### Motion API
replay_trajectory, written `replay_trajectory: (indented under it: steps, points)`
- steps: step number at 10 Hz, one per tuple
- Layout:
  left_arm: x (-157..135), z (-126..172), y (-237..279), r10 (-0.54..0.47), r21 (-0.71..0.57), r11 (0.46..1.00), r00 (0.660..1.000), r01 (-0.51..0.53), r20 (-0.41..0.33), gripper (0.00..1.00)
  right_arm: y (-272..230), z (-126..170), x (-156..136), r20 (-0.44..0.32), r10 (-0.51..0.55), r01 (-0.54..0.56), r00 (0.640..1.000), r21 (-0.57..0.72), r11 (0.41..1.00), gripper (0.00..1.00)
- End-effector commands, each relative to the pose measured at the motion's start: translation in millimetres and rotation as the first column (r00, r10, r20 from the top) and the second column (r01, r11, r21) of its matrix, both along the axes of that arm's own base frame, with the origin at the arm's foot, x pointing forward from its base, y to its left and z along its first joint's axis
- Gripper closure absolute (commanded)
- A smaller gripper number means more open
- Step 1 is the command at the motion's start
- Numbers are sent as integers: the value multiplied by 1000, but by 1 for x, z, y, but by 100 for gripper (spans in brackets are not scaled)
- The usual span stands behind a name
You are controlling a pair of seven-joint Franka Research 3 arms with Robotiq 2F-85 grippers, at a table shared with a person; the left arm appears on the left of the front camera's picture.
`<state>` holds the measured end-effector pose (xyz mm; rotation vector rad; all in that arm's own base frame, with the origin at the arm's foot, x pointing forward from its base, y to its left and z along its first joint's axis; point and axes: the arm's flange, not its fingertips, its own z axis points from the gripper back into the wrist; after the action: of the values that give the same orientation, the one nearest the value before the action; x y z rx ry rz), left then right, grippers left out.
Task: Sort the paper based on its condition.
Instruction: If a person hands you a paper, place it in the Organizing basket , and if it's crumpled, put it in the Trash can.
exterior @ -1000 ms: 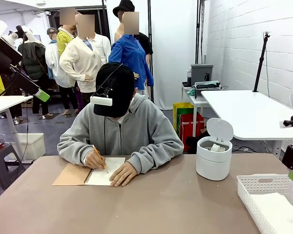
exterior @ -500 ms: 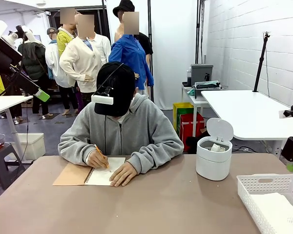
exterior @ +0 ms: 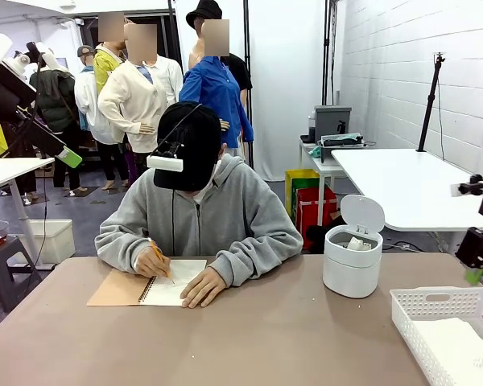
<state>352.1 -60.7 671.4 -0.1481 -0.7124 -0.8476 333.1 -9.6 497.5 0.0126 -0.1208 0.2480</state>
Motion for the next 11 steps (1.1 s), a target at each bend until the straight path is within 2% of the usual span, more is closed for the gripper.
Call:
replay_trajectory:
  steps: [1,3,5,6,9,11]
  points:
    - [1,0,0,3,-4,1000,1000,-3,9,0,47,11,-13,16,200,-201,980,78,977,0]
    - [1,0,0,3,-4,1000,1000,-3,9,0,82,29,-10,25,311,-311,950,134,941,0]
    - [1,0,0,3,-4,1000,1000,-3,9,0,117,55,6,41,430,-431,902,150,890,0]
    - [1,0,0,3,-4,1000,1000,-3,9,0,133,77,18,89,476,-485,875,148,862,0]
    - [1,0,0,3,-4,1000,1000,-3,9,0,184,117,43,278,539,-596,795,189,781,0]
    - [1,0,0,3,-4,1000,1000,-3,9,0,214,154,53,403,528,-639,748,220,737,0]
